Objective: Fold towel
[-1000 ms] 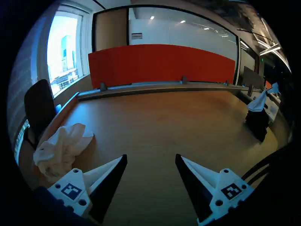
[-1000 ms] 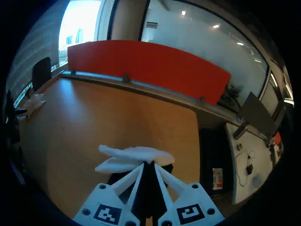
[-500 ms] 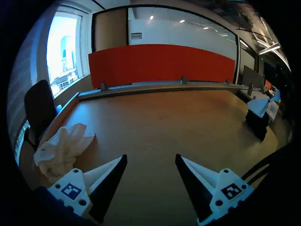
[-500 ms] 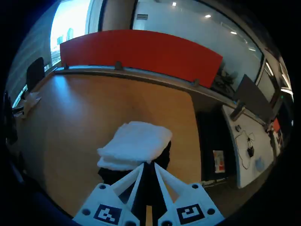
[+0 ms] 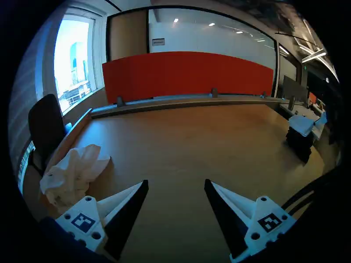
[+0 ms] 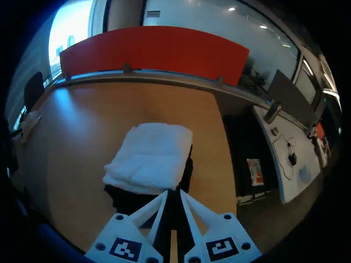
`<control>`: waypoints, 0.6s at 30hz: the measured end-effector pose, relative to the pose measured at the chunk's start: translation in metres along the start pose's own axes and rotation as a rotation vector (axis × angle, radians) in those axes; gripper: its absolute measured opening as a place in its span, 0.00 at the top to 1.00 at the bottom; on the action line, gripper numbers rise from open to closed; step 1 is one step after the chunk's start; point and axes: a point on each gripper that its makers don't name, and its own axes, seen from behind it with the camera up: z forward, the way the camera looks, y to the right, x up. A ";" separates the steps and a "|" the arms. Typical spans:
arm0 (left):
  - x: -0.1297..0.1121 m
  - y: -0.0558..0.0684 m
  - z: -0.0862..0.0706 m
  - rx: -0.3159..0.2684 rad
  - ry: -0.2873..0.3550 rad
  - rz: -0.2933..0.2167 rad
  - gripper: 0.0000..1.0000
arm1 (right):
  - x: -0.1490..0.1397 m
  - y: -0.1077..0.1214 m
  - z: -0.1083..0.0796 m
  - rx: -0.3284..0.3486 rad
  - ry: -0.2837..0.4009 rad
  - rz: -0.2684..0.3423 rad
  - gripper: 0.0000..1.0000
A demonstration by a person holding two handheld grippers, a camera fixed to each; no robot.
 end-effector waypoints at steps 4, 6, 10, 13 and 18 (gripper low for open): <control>0.001 0.000 0.000 0.002 0.000 0.000 0.05 | -0.011 0.002 0.004 -0.006 -0.020 0.012 0.95; 0.001 0.000 -0.001 0.003 0.000 -0.001 0.05 | -0.016 0.003 0.007 -0.008 -0.030 0.020 0.95; 0.000 -0.001 -0.002 0.005 -0.001 0.000 0.05 | -0.027 0.005 0.012 -0.013 -0.049 0.037 0.95; -0.001 -0.001 -0.002 0.007 -0.002 0.001 0.05 | -0.034 0.007 0.017 -0.020 -0.063 0.052 0.95; -0.002 -0.001 -0.003 0.010 -0.005 0.004 0.05 | -0.042 0.010 0.025 -0.026 -0.081 0.081 0.95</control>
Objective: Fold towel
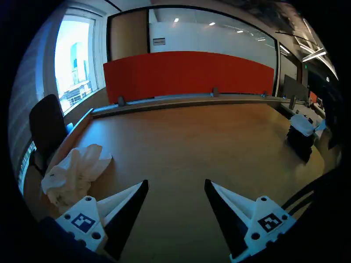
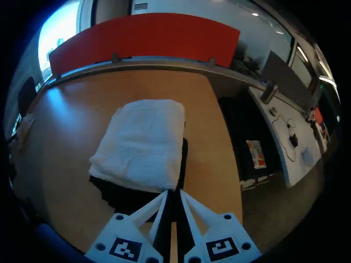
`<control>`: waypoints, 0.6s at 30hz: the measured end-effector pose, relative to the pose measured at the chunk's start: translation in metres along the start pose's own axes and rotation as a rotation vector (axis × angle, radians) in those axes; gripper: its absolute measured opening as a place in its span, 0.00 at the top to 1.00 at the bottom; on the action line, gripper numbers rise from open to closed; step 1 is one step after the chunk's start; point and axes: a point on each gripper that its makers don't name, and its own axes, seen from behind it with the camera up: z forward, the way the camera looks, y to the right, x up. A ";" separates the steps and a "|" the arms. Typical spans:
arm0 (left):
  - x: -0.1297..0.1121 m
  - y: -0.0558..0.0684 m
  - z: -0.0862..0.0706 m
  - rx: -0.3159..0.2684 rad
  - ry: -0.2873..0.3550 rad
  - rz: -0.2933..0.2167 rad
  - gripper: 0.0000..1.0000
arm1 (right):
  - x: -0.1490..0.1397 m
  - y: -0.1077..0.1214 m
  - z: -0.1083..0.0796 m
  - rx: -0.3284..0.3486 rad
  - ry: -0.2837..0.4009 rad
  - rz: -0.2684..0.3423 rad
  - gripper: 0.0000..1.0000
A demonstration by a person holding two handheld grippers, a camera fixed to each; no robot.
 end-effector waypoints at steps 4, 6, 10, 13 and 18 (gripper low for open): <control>0.000 0.000 0.000 0.002 -0.001 0.000 0.05 | -0.004 0.002 0.005 -0.006 -0.011 0.013 0.95; 0.000 0.000 -0.001 0.002 -0.001 0.000 0.05 | -0.006 0.003 0.007 -0.010 -0.017 0.016 0.95; -0.001 -0.001 -0.001 0.003 -0.002 0.000 0.05 | -0.010 0.004 0.012 -0.015 -0.027 0.020 0.95; -0.001 -0.001 -0.001 0.004 -0.003 0.001 0.05 | -0.013 0.003 0.015 -0.019 -0.036 0.025 0.95; -0.001 -0.001 -0.001 0.004 -0.004 0.003 0.05 | -0.018 0.004 0.022 -0.028 -0.048 0.037 0.95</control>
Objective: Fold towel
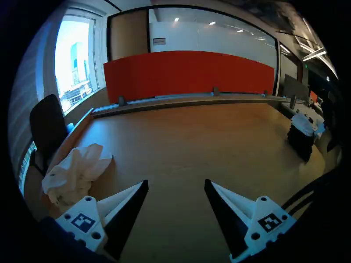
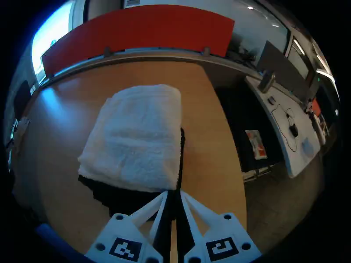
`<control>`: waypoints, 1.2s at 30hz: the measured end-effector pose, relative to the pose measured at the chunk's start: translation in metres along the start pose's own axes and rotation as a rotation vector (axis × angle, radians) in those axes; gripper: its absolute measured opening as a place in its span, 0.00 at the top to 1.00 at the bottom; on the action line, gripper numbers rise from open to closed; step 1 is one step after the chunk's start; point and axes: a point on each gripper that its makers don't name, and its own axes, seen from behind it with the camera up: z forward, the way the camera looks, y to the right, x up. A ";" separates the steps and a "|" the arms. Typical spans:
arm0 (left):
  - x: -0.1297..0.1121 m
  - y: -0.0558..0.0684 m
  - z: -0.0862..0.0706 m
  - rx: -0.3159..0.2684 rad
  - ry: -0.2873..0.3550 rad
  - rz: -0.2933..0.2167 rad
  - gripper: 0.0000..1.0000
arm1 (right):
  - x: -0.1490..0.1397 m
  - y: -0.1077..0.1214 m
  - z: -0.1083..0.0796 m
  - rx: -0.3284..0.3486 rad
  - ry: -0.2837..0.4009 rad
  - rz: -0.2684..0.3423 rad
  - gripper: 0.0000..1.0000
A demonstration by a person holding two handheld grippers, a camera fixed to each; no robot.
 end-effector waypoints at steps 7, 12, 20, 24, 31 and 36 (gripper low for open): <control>0.000 0.000 -0.001 0.000 -0.001 0.008 0.05 | 0.000 0.000 0.005 -0.007 0.002 0.014 0.96; 0.001 0.000 0.000 0.000 -0.001 0.004 0.05 | 0.002 -0.001 0.003 -0.006 0.010 0.016 0.95; 0.001 0.000 0.001 -0.001 0.002 0.003 0.05 | 0.003 -0.003 -0.009 -0.008 0.032 0.011 0.91; 0.002 0.000 0.000 -0.001 0.005 0.000 0.05 | 0.002 -0.004 -0.019 -0.010 0.051 0.004 0.86; 0.002 0.001 0.001 -0.005 0.005 0.000 0.05 | 0.002 -0.004 -0.029 -0.016 0.070 -0.002 0.49; 0.002 0.003 0.001 -0.009 0.008 0.001 0.05 | 0.002 -0.004 -0.032 -0.022 0.074 -0.016 0.31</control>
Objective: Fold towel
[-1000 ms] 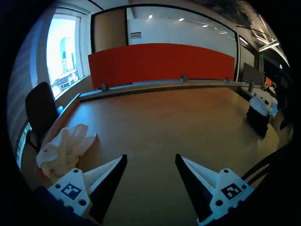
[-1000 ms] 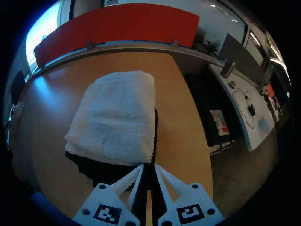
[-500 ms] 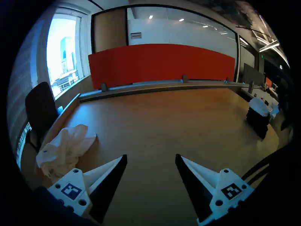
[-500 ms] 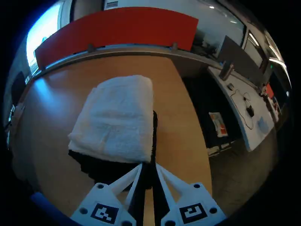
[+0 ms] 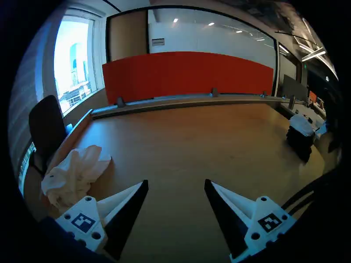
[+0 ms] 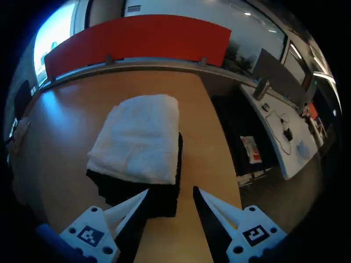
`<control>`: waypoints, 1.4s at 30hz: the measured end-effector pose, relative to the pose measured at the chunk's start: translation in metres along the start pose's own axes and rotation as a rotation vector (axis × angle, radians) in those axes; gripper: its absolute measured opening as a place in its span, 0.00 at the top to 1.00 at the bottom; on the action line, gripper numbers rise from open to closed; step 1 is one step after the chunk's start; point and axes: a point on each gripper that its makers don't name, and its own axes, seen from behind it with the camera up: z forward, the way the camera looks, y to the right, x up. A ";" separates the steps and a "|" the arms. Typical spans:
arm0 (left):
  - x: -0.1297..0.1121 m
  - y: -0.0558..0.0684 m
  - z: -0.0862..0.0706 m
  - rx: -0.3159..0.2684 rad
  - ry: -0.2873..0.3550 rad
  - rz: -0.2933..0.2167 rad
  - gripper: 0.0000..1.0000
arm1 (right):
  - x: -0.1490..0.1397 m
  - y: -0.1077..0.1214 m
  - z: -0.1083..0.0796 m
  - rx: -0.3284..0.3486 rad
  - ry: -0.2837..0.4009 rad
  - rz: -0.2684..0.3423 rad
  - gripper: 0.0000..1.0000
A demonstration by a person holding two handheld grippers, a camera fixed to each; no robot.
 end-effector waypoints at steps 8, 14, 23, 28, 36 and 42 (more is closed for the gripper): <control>0.001 0.000 -0.001 0.001 0.004 0.001 0.05 | 0.004 -0.003 -0.001 0.002 0.015 0.005 0.00; 0.002 0.001 0.000 0.001 0.006 0.000 0.05 | 0.008 -0.003 -0.003 0.000 0.030 0.007 0.00; 0.004 0.004 0.001 -0.004 0.009 -0.003 0.05 | 0.024 -0.011 -0.006 -0.004 0.103 0.032 0.01; 0.006 0.005 0.002 -0.005 0.011 -0.001 0.05 | 0.038 -0.014 -0.007 -0.021 0.169 0.047 0.00; 0.009 0.005 0.003 -0.005 0.014 0.001 0.05 | 0.062 -0.019 -0.013 -0.050 0.308 0.071 0.00; 0.011 0.005 0.003 -0.005 0.016 0.004 0.05 | 0.079 -0.016 -0.020 -0.084 0.407 0.096 0.00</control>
